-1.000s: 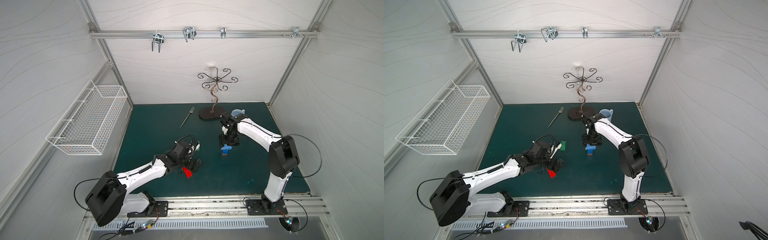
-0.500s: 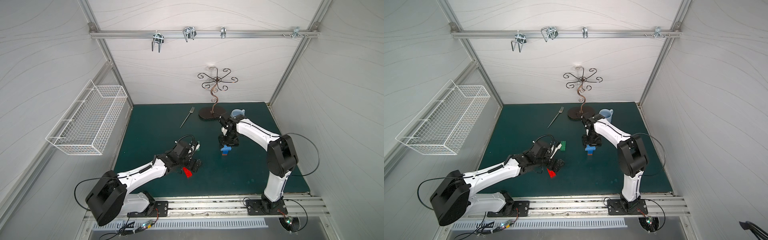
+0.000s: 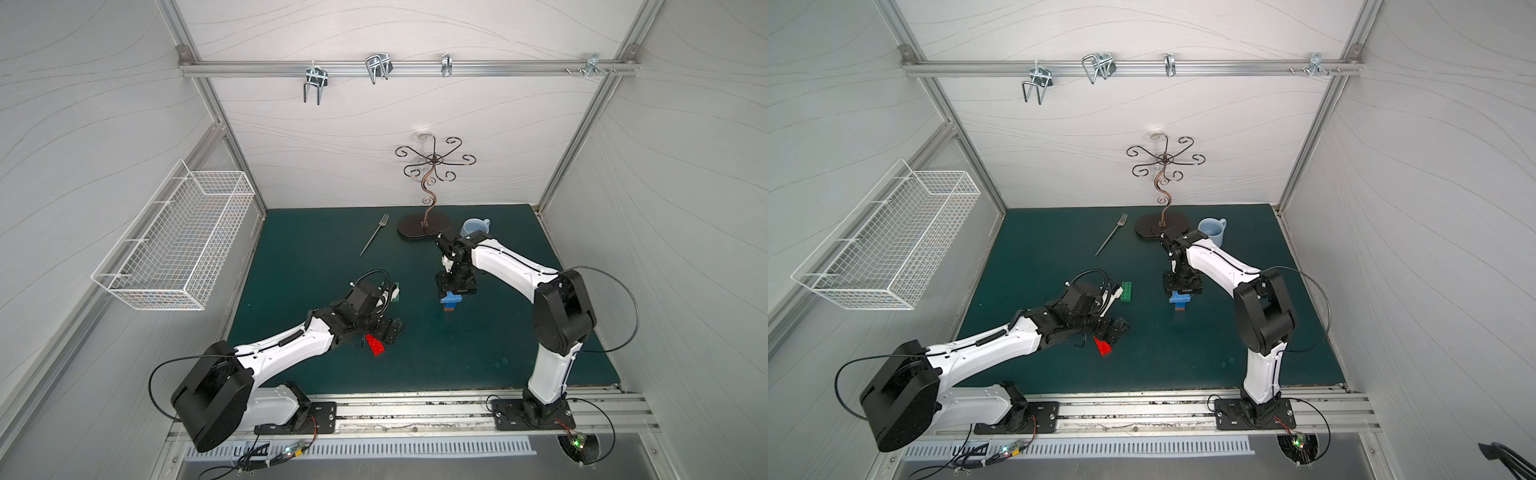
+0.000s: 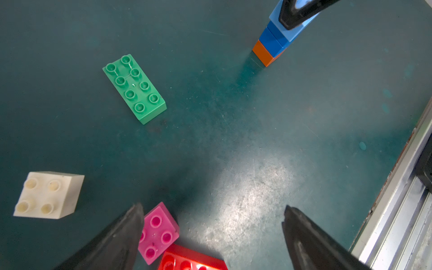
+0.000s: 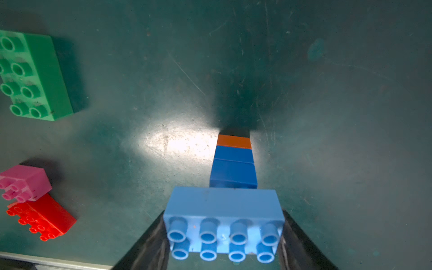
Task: Assemble a spoon with lego
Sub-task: Assemble the lego brick with the lego brick.
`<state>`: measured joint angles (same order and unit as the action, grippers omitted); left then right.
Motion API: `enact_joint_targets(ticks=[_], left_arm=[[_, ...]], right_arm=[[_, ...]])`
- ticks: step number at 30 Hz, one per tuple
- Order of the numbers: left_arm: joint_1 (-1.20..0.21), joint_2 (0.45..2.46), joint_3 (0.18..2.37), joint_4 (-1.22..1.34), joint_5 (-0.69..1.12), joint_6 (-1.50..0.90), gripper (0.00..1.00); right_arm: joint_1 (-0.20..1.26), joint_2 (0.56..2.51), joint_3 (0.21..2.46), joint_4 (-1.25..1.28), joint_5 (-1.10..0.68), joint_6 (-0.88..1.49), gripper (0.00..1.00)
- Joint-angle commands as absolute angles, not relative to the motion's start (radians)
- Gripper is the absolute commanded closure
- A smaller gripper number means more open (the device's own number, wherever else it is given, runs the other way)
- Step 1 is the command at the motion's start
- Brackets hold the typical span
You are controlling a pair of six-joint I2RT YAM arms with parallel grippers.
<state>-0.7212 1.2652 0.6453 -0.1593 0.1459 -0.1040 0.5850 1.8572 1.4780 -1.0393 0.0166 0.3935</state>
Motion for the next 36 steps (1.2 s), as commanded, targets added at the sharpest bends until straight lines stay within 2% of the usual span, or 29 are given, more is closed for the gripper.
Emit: enact_joint_targets(ticks=[1, 36], left_arm=[[-0.724, 1.272, 0.692, -0.140, 0.135, -0.098, 0.02], [-0.723, 1.267, 0.683, -0.142, 0.130, -0.112, 0.02]], right_arm=[[0.592, 1.882, 1.441, -1.027, 0.030, 0.405, 0.41], [0.602, 1.827, 1.463, -1.039, 0.040, 0.421, 0.40]])
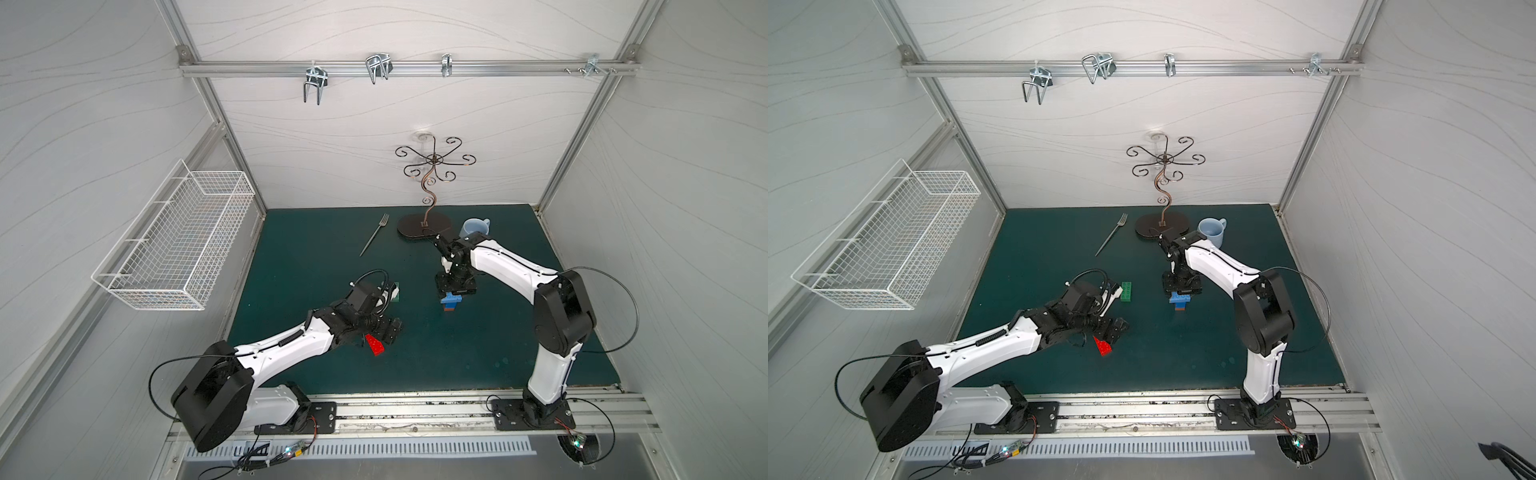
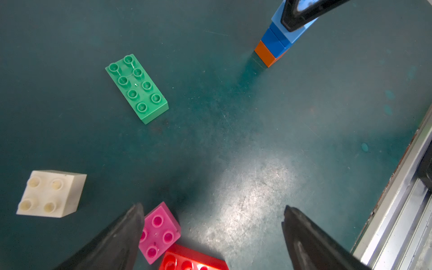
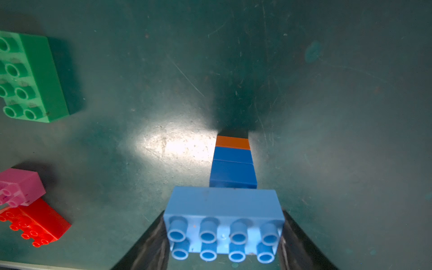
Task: Assemble a spoon with lego
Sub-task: Assemble the lego brick with the lego brick.
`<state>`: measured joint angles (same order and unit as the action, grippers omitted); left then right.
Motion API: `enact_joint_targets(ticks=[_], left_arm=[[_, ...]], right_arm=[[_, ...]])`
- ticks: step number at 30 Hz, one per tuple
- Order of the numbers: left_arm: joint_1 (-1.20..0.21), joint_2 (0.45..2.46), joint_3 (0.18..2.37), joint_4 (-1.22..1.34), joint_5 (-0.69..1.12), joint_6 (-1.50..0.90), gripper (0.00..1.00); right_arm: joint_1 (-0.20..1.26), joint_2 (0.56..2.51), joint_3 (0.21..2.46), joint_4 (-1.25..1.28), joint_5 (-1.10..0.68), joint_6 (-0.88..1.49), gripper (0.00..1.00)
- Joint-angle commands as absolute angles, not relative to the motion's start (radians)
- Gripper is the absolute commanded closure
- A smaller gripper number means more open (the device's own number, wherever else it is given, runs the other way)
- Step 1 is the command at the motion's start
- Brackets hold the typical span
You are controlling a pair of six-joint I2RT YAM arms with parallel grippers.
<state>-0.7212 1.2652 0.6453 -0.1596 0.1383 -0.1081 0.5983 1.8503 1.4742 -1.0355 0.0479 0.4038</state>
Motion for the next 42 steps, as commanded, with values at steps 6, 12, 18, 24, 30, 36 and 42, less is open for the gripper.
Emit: enact_joint_targets(ticks=[6, 12, 18, 24, 30, 36, 42], left_arm=[[-0.723, 1.268, 0.681, -0.141, 0.129, -0.112, 0.02], [-0.723, 1.271, 0.681, -0.140, 0.127, -0.114, 0.02], [-0.723, 1.272, 0.680, -0.140, 0.126, -0.115, 0.02], [-0.723, 1.276, 0.681, -0.139, 0.127, -0.115, 0.02], [-0.723, 1.285, 0.689, -0.139, 0.132, -0.117, 0.02], [-0.723, 1.284, 0.686, -0.140, 0.128, -0.116, 0.03], [-0.724, 1.286, 0.686, -0.140, 0.127, -0.118, 0.03]], right_arm=[[0.603, 1.816, 1.463, -1.037, 0.037, 0.425, 0.40], [0.601, 1.803, 1.459, -1.038, 0.048, 0.428, 0.40], [0.598, 1.803, 1.460, -1.029, 0.038, 0.428, 0.40], [0.597, 1.802, 1.461, -1.036, 0.059, 0.429, 0.40], [0.596, 1.820, 1.448, -1.032, 0.068, 0.428, 0.38], [0.597, 1.835, 1.437, -1.014, 0.047, 0.425, 0.38], [0.589, 1.849, 1.421, -0.997, 0.029, 0.423, 0.38]])
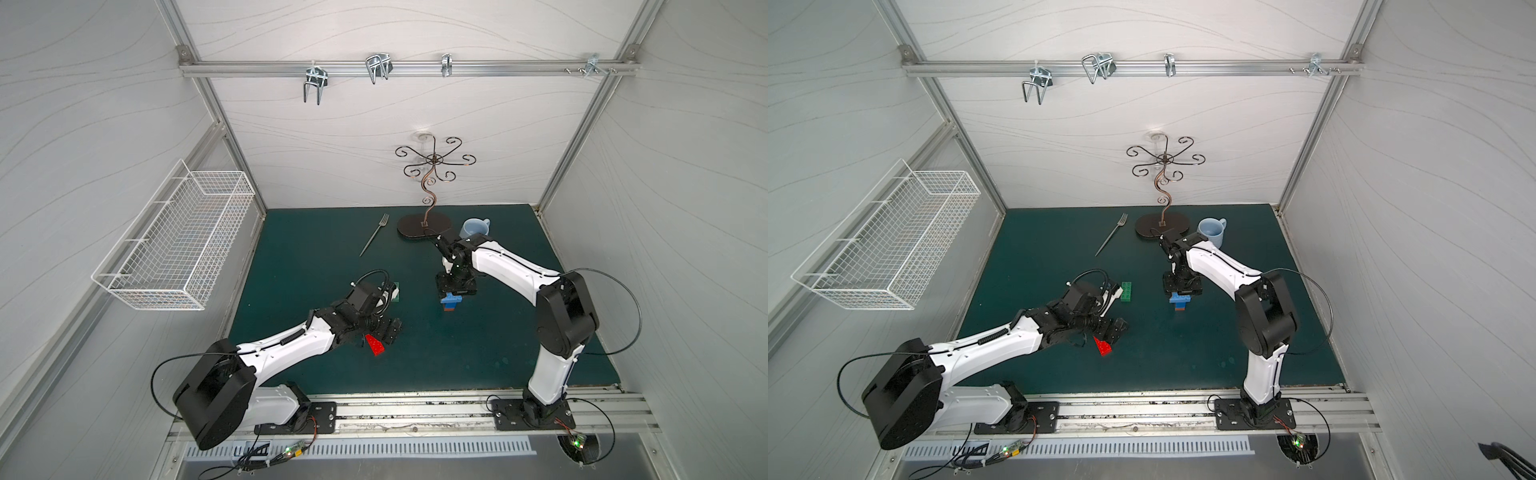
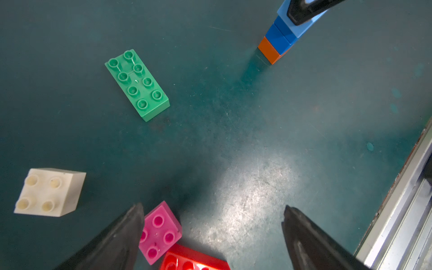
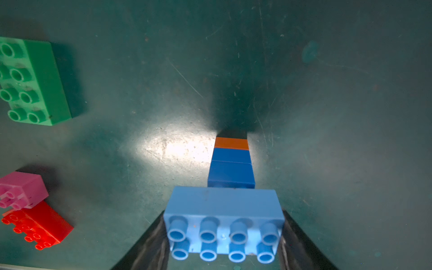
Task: Assemble a spoon with lego
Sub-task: Assemble the lego brick with the lego brick.
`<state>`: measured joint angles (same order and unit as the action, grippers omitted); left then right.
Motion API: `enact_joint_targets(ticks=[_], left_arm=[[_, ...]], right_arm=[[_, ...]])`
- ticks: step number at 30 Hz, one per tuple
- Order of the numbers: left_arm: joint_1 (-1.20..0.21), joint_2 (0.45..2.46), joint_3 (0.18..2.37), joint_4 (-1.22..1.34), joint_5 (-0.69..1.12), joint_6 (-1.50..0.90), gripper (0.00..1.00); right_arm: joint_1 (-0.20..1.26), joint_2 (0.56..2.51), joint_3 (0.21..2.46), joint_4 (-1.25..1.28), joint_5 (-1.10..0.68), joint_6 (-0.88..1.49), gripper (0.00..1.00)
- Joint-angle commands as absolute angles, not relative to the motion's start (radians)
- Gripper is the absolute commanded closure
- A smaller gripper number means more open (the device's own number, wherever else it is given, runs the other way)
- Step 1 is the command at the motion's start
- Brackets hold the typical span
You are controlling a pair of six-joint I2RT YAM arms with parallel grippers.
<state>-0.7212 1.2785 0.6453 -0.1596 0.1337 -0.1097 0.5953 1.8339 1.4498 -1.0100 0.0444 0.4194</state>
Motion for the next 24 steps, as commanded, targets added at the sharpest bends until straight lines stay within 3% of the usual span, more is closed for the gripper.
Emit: enact_joint_targets(ticks=[1, 24], left_arm=[[-0.723, 1.285, 0.684, -0.140, 0.127, -0.120, 0.03], [-0.723, 1.277, 0.671, -0.136, 0.117, -0.125, 0.03]], right_arm=[[0.586, 1.847, 1.413, -0.992, 0.025, 0.424, 0.38], [0.618, 1.876, 1.426, -1.021, 0.079, 0.397, 0.38]])
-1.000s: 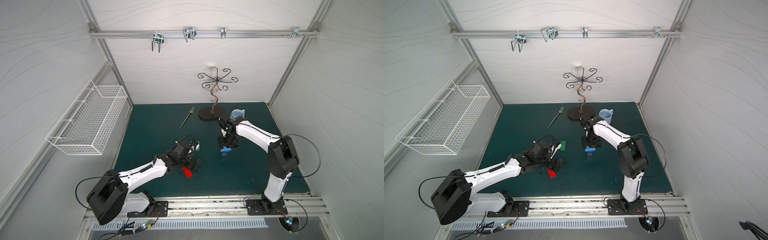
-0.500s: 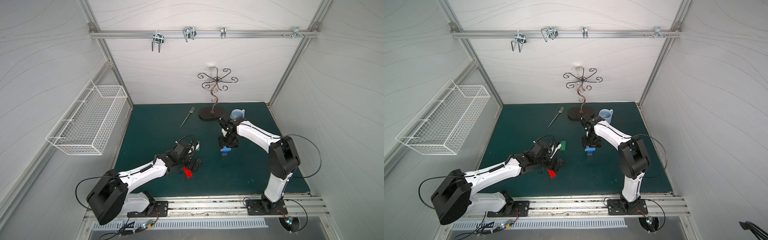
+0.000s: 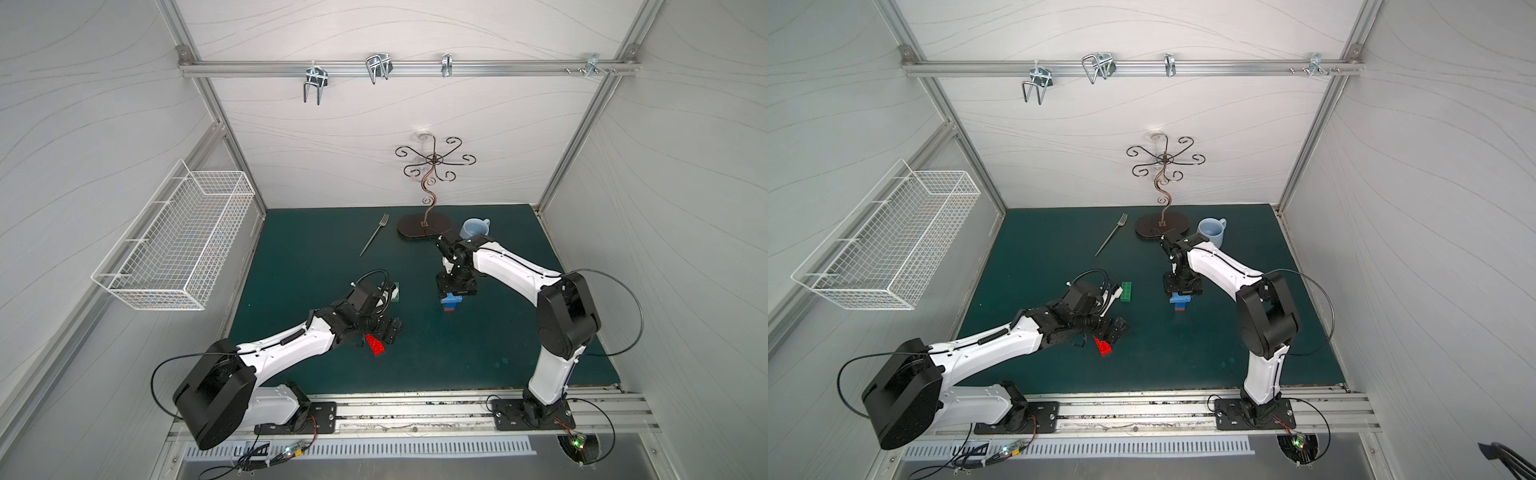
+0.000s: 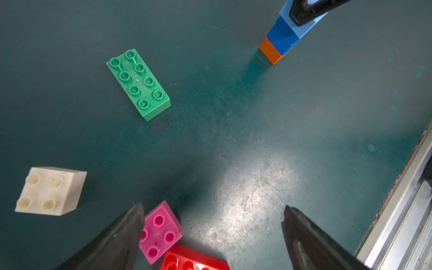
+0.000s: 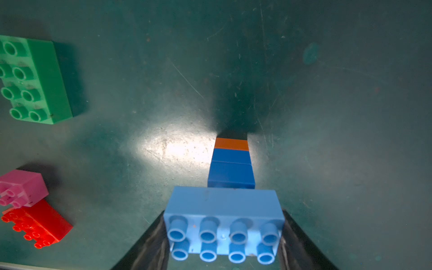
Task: Assemble a spoon with lego
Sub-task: Assemble the lego brick with the lego brick.
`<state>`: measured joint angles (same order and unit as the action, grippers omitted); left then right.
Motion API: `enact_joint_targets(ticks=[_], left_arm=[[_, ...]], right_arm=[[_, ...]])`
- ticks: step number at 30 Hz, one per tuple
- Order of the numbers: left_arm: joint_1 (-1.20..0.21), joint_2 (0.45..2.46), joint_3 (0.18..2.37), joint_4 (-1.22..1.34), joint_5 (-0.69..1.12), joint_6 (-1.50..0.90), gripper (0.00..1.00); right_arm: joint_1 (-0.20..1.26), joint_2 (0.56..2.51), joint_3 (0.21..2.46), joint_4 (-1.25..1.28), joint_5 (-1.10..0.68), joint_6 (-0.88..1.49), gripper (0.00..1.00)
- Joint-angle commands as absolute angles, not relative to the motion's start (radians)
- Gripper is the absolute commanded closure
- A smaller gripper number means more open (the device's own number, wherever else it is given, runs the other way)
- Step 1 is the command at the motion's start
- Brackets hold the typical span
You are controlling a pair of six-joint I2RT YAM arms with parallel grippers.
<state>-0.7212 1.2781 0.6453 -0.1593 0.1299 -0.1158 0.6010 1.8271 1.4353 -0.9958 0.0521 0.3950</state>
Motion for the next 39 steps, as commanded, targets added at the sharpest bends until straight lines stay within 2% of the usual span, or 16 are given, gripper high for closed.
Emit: enact_joint_targets(ticks=[1, 7, 19, 39], left_arm=[[-0.723, 1.275, 0.669, -0.135, 0.118, -0.125, 0.03], [-0.723, 1.272, 0.671, -0.141, 0.106, -0.124, 0.03], [-0.723, 1.272, 0.673, -0.145, 0.110, -0.127, 0.03], [-0.725, 1.273, 0.670, -0.142, 0.108, -0.127, 0.03]], right_arm=[[0.620, 1.878, 1.426, -1.024, 0.098, 0.402, 0.38], [0.636, 1.870, 1.422, -1.020, 0.113, 0.415, 0.38], [0.588, 1.809, 1.389, -0.961, -0.048, 0.442, 0.39], [0.601, 1.776, 1.475, -1.052, 0.069, 0.416, 0.37]])
